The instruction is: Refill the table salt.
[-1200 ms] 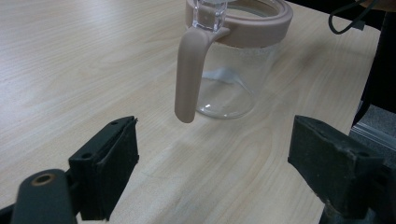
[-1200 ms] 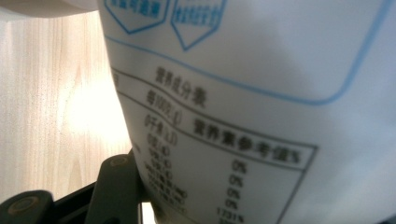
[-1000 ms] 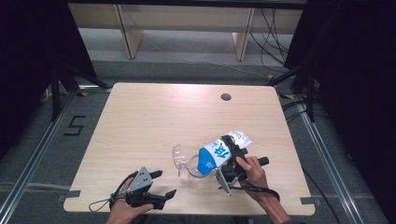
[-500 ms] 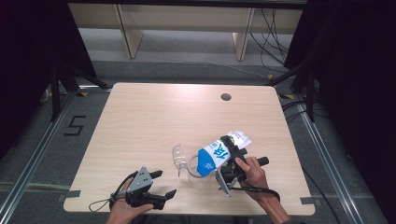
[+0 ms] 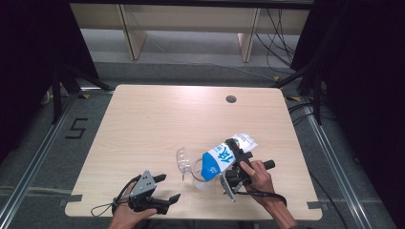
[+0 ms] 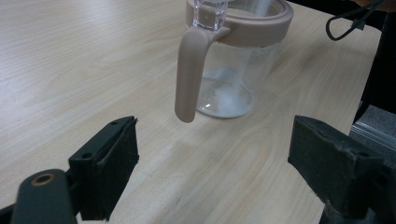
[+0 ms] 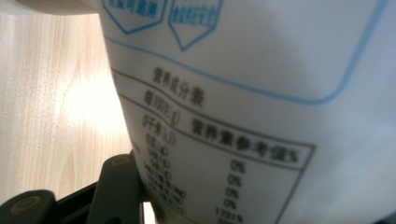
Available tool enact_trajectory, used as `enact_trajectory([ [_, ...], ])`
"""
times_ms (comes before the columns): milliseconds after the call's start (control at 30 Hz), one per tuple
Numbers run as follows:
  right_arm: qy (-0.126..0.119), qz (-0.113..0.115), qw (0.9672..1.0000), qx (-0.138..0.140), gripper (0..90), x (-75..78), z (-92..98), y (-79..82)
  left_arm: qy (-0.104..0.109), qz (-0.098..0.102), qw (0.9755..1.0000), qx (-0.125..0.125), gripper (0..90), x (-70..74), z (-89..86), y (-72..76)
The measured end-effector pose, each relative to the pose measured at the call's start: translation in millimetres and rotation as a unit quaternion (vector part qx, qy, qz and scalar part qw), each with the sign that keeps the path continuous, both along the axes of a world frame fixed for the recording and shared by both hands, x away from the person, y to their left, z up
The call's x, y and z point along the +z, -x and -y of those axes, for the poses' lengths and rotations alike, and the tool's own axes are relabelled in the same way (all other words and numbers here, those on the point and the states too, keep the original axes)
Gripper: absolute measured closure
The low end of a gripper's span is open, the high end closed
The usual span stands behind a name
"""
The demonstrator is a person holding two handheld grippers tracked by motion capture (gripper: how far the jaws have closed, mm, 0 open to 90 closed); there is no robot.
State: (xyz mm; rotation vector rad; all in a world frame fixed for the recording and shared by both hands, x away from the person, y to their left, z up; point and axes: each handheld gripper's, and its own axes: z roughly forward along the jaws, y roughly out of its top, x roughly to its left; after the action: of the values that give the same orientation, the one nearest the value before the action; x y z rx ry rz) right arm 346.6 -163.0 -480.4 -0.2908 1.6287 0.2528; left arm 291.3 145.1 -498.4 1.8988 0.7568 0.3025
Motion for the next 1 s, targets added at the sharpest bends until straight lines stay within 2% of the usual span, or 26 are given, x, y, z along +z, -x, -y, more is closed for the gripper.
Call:
enact_trajectory([
  [300, 0.004, 0.003, 1.0000, -0.001, 48.2, 0.1, 0.4, 0.0, -0.001, 0.000, 1.0000, 0.000, 15.2, 0.0, 0.0, 0.0],
  [333, -0.021, -0.008, 0.9997, -0.009, 48.2, -3.7, 1.4, 0.3, 0.000, 0.000, 1.0000, 0.000, 15.2, 0.0, 0.0, 0.1],
  [367, -0.031, -0.014, 0.9993, -0.013, 48.3, -5.6, 1.9, 0.4, -0.004, 0.004, 1.0000, -0.003, 15.3, 0.3, -0.5, -0.5],
  [600, -0.026, -0.011, 0.9995, -0.013, 48.3, -5.0, 2.7, 0.1, -0.005, 0.006, 1.0000, -0.006, 15.2, 0.4, -0.6, -0.8],
  [667, -0.012, 0.001, 0.9999, -0.004, 48.3, -3.4, 2.3, -1.1, -0.005, 0.006, 1.0000, -0.006, 15.2, 0.4, -0.7, -0.8],
  [700, -0.018, -0.004, 0.9998, -0.010, 48.3, -4.6, 2.6, -0.2, -0.005, 0.005, 1.0000, -0.005, 15.2, 0.3, -0.6, -0.7],
  [800, -0.007, 0.006, 1.0000, 0.002, 48.3, -3.0, 2.0, -1.2, -0.004, 0.005, 1.0000, -0.004, 15.2, 0.2, -0.5, -0.6],
  [867, -0.008, 0.009, 0.9999, 0.001, 48.3, -2.8, 2.0, -0.9, -0.002, 0.000, 1.0000, 0.000, 15.2, 0.1, -0.1, 0.1],
  [900, 0.003, 0.010, 0.9999, 0.001, 48.5, -2.0, 1.3, -0.8, -0.001, 0.000, 1.0000, -0.001, 15.2, 0.1, 0.1, 0.3],
  [933, -0.008, 0.006, 1.0000, -0.001, 48.6, -3.9, 1.8, -0.9, 0.001, 0.001, 1.0000, -0.003, 15.2, -0.2, 0.0, -0.2],
  [967, -0.006, 0.009, 0.9999, 0.000, 48.6, -3.6, 1.8, -0.6, -0.001, 0.000, 1.0000, -0.001, 15.2, 0.1, 0.0, 0.1],
  [1000, 0.004, 0.014, 0.9999, -0.004, 48.6, -2.4, 1.5, 0.1, -0.002, 0.000, 1.0000, 0.000, 15.2, 0.1, -0.1, 0.1],
])
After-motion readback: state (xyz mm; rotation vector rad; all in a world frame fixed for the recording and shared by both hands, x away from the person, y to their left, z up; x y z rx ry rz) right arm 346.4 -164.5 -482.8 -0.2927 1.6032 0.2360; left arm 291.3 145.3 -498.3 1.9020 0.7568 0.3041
